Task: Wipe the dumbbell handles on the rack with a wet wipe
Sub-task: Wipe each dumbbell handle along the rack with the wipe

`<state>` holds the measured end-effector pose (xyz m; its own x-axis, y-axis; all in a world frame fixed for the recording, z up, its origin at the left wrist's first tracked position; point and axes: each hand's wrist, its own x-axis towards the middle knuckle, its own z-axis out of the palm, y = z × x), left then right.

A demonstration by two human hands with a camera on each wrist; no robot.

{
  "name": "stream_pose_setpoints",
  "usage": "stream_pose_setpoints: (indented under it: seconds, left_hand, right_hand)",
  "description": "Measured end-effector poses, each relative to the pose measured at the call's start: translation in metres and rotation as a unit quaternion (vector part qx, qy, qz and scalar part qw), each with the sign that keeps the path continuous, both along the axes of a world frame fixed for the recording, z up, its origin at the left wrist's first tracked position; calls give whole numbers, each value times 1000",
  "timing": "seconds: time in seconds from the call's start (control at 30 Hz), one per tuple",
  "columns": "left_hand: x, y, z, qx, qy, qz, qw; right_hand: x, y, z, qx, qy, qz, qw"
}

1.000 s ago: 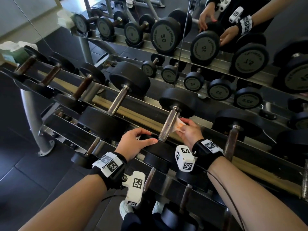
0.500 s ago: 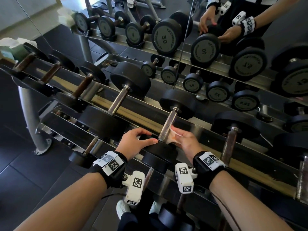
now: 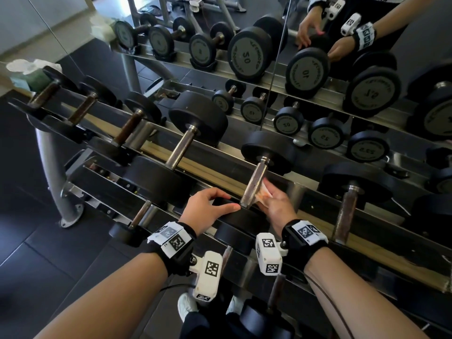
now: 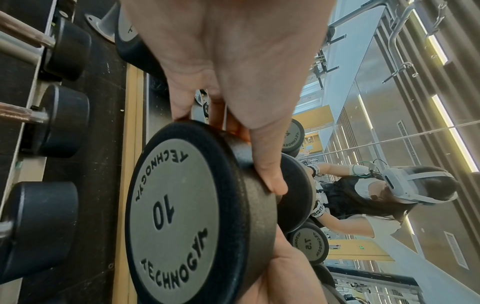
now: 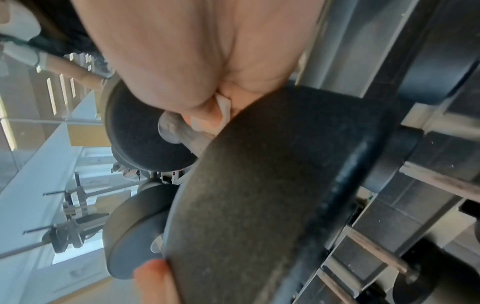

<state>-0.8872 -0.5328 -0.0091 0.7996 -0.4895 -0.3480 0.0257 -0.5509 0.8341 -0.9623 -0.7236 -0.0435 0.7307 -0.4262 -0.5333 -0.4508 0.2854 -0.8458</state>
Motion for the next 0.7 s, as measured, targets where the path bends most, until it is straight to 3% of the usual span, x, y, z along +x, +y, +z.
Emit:
stream_pose_setpoints:
  seconds: [0.17,0.33,0.5,0.7]
  left_hand:
    - [0,-1,1,-6,5,-3,1000]
    - [1,-1,1,1,6,-7,1000]
    - [-1,-1,3,-2,0,-6,1000]
    - [-1,0,3,-8,-6,-15,1000]
  right_hand:
    - [-17,-6,13,49,-16,12,999]
    - [-8,-12,20,-2,-28,-26,999]
    - [3,-2,20,-58,-48,26,997]
    - [-29,9,21,46,-56,68,995]
